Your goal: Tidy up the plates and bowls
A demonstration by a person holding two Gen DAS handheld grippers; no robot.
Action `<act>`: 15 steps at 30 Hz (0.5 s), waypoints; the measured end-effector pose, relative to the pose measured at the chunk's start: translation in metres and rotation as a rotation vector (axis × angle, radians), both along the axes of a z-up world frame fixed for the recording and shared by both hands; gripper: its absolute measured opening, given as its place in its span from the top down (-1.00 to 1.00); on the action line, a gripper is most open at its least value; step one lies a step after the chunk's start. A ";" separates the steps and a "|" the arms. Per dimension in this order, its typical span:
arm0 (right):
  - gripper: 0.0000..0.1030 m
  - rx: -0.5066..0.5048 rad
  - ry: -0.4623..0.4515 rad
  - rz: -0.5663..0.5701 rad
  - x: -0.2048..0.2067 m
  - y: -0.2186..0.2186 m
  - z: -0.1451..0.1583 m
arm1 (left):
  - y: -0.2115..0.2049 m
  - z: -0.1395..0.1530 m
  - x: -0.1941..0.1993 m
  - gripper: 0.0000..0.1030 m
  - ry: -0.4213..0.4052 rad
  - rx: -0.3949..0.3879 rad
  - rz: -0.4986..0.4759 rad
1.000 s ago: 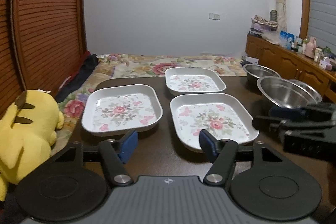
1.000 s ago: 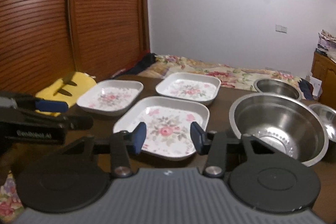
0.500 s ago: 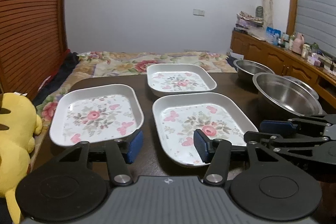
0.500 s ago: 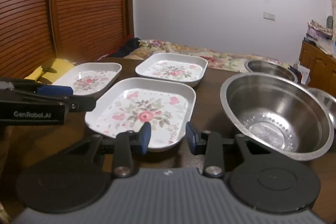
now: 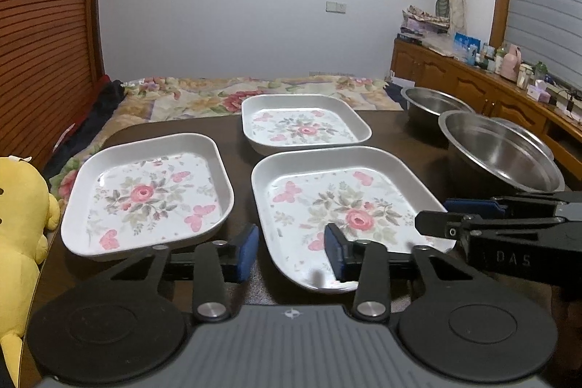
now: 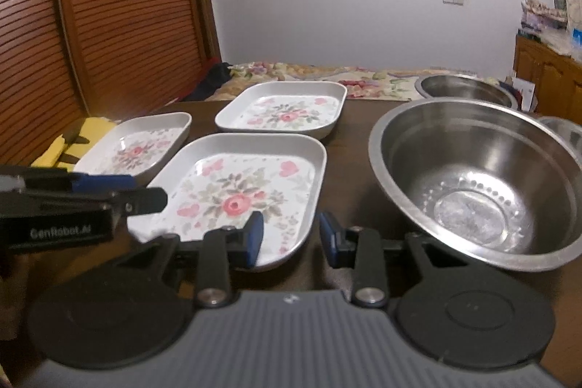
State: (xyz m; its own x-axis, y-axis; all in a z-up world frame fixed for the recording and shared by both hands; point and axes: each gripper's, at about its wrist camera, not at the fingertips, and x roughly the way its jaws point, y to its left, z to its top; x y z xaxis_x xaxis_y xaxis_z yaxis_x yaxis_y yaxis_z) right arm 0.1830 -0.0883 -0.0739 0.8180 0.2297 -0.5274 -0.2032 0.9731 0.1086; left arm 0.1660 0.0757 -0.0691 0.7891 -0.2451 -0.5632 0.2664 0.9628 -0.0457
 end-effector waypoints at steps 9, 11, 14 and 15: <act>0.51 0.026 0.036 -0.024 0.007 0.000 -0.008 | 0.008 0.000 0.016 0.64 0.037 0.005 -0.023; 0.53 0.036 0.035 -0.018 0.006 -0.001 -0.009 | 0.010 0.000 0.020 0.69 0.050 0.000 -0.030; 0.57 0.056 0.038 -0.017 0.005 -0.003 -0.008 | 0.014 0.000 0.026 0.79 0.082 -0.016 -0.027; 0.58 0.066 0.042 -0.016 0.005 -0.004 -0.008 | 0.015 0.000 0.027 0.82 0.089 -0.016 -0.028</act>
State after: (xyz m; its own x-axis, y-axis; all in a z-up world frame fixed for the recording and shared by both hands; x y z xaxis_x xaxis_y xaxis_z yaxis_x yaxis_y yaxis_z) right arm 0.1884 -0.0926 -0.0820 0.7994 0.2518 -0.5455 -0.1814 0.9667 0.1804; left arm 0.1927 0.0905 -0.0688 0.7286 -0.2764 -0.6267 0.2877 0.9538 -0.0863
